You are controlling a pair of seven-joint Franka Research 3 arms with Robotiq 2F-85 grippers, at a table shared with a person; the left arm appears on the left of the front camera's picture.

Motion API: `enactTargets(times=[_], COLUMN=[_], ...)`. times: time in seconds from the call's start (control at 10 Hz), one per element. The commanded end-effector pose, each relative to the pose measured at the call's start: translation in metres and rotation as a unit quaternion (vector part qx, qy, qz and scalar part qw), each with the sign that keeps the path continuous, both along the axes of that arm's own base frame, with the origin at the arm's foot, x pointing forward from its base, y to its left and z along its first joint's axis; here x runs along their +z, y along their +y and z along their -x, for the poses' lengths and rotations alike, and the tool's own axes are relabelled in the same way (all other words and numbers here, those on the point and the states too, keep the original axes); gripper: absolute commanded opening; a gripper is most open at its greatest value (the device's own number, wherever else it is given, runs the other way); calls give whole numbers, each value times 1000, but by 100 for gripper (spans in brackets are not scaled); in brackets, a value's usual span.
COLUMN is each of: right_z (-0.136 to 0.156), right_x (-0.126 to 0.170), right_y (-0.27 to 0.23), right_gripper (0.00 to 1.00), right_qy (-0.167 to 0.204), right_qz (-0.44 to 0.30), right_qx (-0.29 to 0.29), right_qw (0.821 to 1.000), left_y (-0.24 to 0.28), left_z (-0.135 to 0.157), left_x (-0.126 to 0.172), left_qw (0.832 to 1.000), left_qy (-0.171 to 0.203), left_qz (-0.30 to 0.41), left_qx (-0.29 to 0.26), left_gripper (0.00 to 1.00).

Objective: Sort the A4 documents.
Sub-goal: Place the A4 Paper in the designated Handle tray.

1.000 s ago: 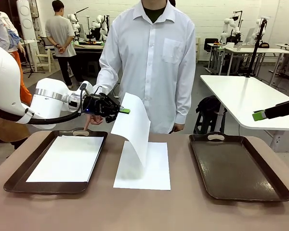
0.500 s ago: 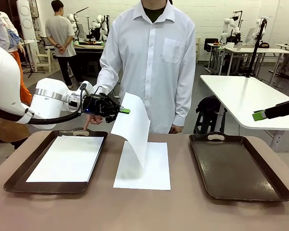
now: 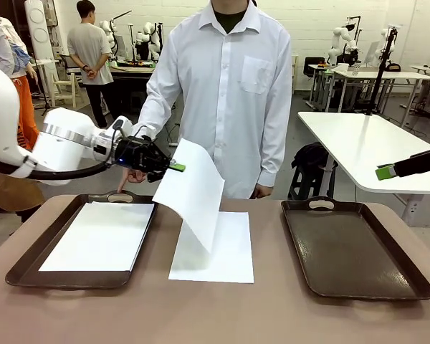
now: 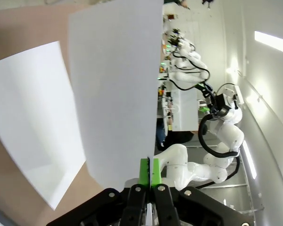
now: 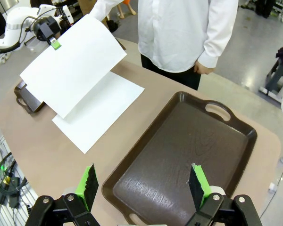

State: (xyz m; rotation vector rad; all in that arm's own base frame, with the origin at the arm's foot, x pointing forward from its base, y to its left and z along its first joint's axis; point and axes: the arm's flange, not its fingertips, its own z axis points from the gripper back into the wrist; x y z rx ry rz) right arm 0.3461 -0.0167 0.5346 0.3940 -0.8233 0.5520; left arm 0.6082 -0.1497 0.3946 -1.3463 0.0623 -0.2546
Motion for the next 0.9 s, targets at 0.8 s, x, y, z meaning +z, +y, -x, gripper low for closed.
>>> enactTargets(times=[0.8], right_z=[-2], right_x=[-2], right_y=[0], right_gripper=[100], right_qy=[2], right_qz=[-8], right_qx=[4], right_qw=[1000], left_y=[126], left_z=[44], left_x=[17], left_qw=[977], left_qy=[73], left_qz=[-195], left_qx=[38], left_gripper=[1])
